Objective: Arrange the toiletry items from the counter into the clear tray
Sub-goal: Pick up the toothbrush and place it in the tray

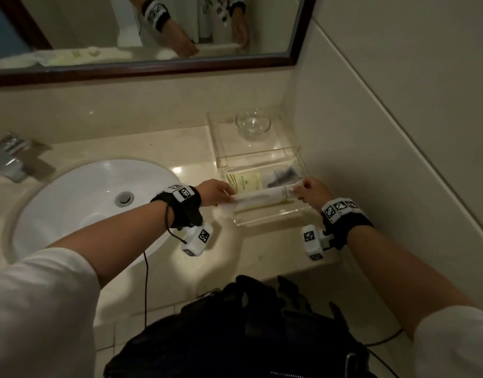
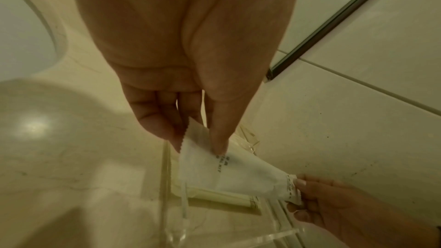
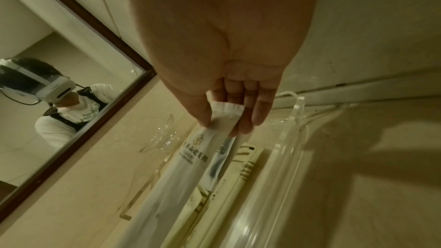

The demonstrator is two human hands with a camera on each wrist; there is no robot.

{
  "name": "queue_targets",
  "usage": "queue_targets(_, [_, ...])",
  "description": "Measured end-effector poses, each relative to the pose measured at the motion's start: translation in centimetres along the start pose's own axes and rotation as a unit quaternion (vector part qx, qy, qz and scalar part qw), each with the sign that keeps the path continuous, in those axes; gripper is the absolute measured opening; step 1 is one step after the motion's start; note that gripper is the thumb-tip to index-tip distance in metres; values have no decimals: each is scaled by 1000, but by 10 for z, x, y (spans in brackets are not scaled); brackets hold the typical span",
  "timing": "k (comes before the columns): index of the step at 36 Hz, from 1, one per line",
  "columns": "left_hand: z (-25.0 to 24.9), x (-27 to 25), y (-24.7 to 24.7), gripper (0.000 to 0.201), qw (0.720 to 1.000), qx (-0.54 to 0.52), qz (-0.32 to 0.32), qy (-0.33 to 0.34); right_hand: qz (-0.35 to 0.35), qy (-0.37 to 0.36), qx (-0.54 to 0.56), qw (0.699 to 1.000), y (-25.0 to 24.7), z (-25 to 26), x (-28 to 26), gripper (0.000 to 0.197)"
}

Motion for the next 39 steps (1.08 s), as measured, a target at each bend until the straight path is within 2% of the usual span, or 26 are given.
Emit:
queue_targets(4, [-2, 2, 7, 29, 999, 34, 15, 2, 18, 4, -2, 1000, -1, -6, 3, 9])
queue_targets(10, [-12, 3, 11, 28, 995, 102, -1, 17, 27, 5, -6, 1000, -3, -12, 4, 20])
queue_targets(21, [-19, 12, 25, 28, 988, 151, -2, 13, 14, -25, -92, 995, -7, -24, 5, 16])
queue_targets(27, [-22, 15, 30, 27, 985, 173, -7, 17, 14, -39, -128, 991, -6, -23, 6, 22])
queue_targets(31, [-22, 17, 34, 26, 979, 201, 1, 27, -4, -62, -183, 981, -5, -18, 9, 22])
queue_targets(39, [-23, 21, 36, 27, 969, 246, 5, 26, 17, -93, -295, 951, 3, -15, 16, 22])
Point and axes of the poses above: each hand's wrist, its own x-axis towards the middle knuckle, its own y-axis out of the palm, z = x × y, the point moved 6 cm from there along x, towards the middle knuckle, and after that the axes turned 6 degrees about x, right-handed, at the moved point
